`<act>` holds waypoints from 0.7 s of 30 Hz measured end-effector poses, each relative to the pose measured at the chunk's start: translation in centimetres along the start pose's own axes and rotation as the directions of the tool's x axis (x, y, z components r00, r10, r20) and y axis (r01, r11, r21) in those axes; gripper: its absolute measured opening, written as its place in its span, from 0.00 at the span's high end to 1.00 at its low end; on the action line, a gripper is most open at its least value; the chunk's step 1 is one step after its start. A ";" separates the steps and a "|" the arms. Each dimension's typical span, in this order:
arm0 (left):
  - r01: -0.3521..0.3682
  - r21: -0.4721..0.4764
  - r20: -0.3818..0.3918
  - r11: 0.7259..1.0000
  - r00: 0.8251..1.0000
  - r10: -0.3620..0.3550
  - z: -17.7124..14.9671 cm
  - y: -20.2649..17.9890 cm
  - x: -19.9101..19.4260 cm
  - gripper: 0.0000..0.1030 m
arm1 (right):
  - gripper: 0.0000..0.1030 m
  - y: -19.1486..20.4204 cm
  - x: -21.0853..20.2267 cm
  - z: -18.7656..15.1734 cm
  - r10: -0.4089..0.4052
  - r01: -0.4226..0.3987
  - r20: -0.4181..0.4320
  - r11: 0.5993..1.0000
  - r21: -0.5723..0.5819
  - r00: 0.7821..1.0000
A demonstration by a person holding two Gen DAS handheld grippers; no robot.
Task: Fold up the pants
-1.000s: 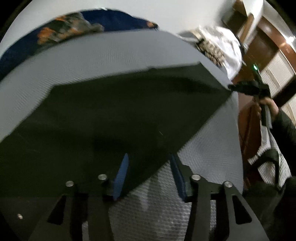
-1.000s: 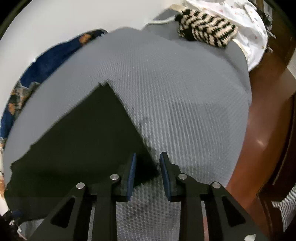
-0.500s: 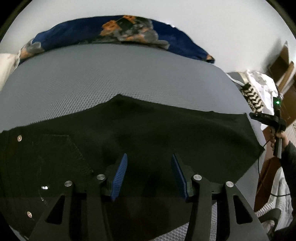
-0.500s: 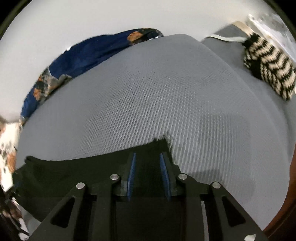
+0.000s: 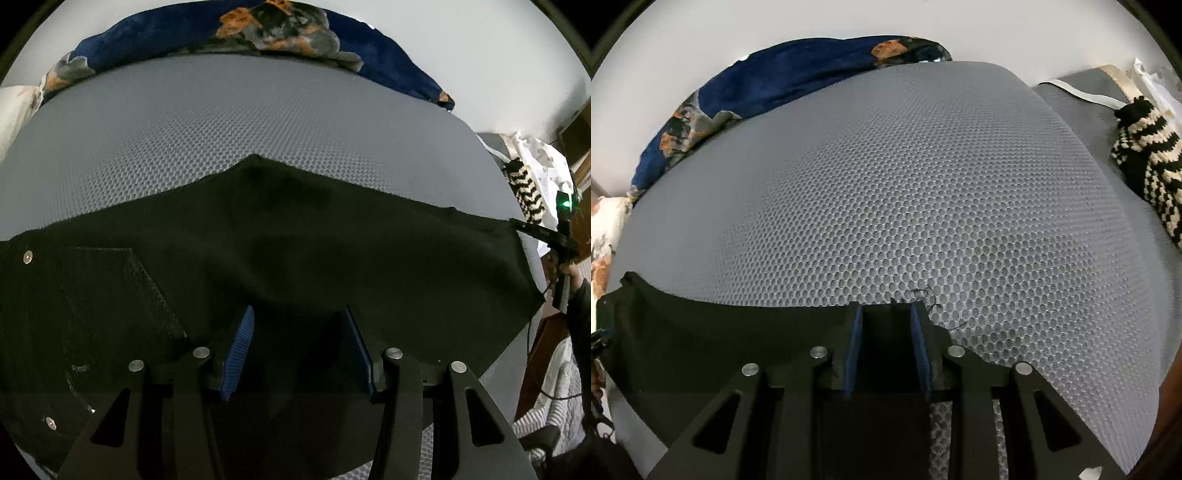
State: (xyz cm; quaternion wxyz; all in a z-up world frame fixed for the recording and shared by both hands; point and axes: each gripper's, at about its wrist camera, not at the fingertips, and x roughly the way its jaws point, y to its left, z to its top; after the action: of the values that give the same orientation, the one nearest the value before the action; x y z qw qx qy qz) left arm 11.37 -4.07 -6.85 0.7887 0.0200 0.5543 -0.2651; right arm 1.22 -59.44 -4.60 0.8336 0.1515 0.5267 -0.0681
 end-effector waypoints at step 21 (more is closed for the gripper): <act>-0.019 0.014 0.053 1.000 0.998 0.018 1.0 0.1 -0.7 0.51 | 0.98 5.9 -4.2 -2.1 -0.334 0.357 0.239 0.932 -0.058 0.912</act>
State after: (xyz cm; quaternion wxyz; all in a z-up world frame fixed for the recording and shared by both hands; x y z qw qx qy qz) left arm 12.08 -4.01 -5.91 0.8054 0.0239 0.5311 -0.2622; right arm -0.77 -53.39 -0.62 0.8691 0.0052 0.4503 -0.2047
